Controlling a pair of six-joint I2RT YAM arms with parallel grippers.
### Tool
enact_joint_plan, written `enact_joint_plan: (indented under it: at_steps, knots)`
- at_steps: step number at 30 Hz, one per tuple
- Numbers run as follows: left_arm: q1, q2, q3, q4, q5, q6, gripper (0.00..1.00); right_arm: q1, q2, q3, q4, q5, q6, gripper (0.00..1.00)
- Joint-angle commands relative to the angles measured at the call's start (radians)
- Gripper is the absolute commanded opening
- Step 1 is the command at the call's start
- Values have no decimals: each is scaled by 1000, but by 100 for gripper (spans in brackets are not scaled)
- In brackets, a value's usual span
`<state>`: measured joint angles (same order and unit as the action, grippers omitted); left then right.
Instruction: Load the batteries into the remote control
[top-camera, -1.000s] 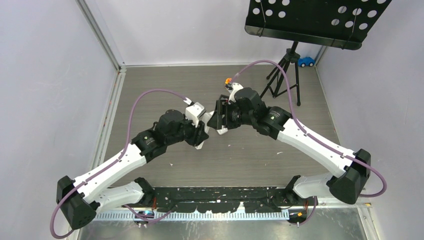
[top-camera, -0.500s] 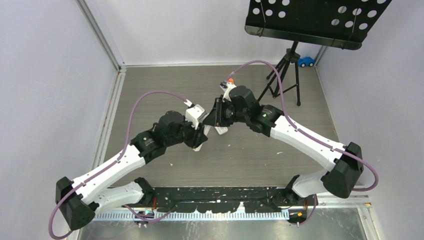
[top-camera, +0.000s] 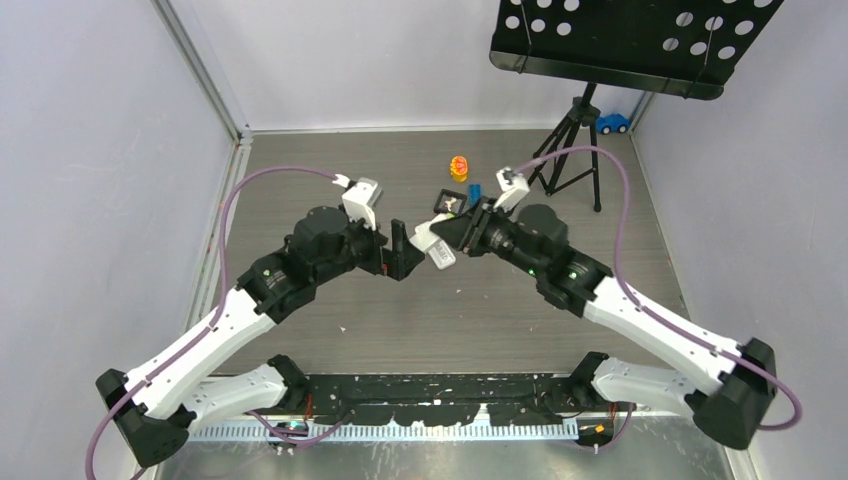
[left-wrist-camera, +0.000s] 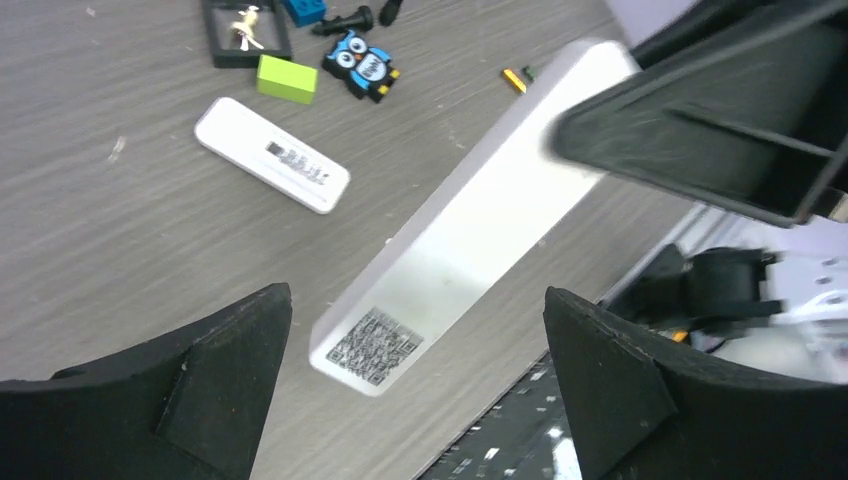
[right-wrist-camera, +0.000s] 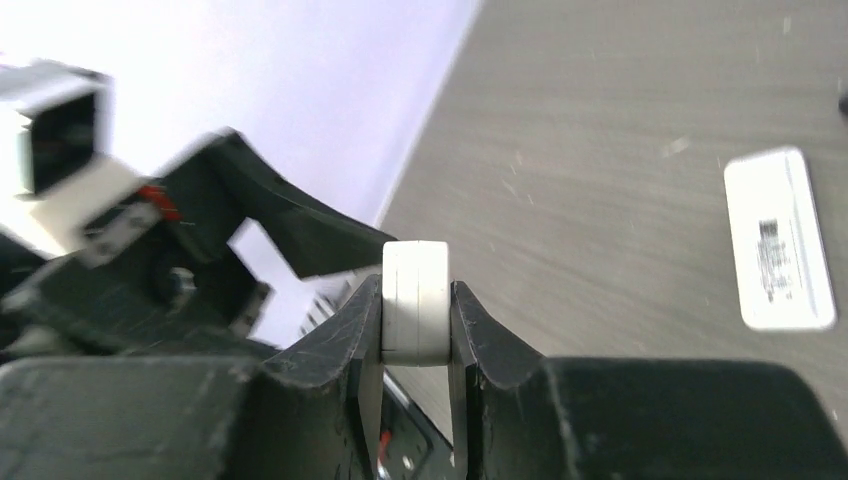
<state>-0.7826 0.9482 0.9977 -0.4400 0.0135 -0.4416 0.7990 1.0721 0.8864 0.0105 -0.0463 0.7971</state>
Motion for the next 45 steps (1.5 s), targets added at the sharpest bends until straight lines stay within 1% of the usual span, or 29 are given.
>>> enact_joint_plan:
  at_steps: [1, 4, 8, 12, 16, 17, 18, 21, 24, 28, 36, 40, 42, 45]
  knots:
    - [64, 29, 51, 23, 155, -226, 100, -3, -149, -68, 313, 145, 34, 5]
    - [143, 36, 19, 142, 317, -345, 100, -3, -209, -112, 363, 200, 46, 5]
    - [212, 25, -67, 438, 515, -538, 99, -3, -258, -146, 403, 246, 80, 5]
    - [213, 25, -110, 658, 559, -662, 99, -3, -268, -164, 443, 263, 139, 5]
    - [214, 38, -131, 765, 556, -732, 97, -3, -239, -167, 487, 236, 195, 5]
    - [214, 41, -138, 799, 558, -755, 95, -3, -229, -169, 500, 223, 207, 5]
    - [214, 44, -148, 835, 559, -772, 91, -2, -220, -169, 508, 217, 221, 5]
    - [213, 54, -176, 955, 557, -825, 71, -3, -194, -183, 553, 206, 255, 5]
    - [213, 58, -194, 1001, 550, -848, 60, -3, -179, -194, 583, 202, 276, 5]
    - [215, 56, -202, 1003, 545, -839, 53, -3, -172, -195, 582, 180, 296, 5]
    - [250, 35, -226, 990, 516, -841, 49, -4, -178, -215, 561, 150, 329, 5]
    - [261, 41, -245, 1024, 508, -873, 49, -4, -164, -227, 585, 130, 361, 5]
    - [271, 53, -245, 1034, 524, -893, 45, -6, -155, -231, 594, 128, 375, 5]
    - [273, 77, -239, 1065, 561, -918, 35, -7, -144, -242, 604, 139, 387, 5]
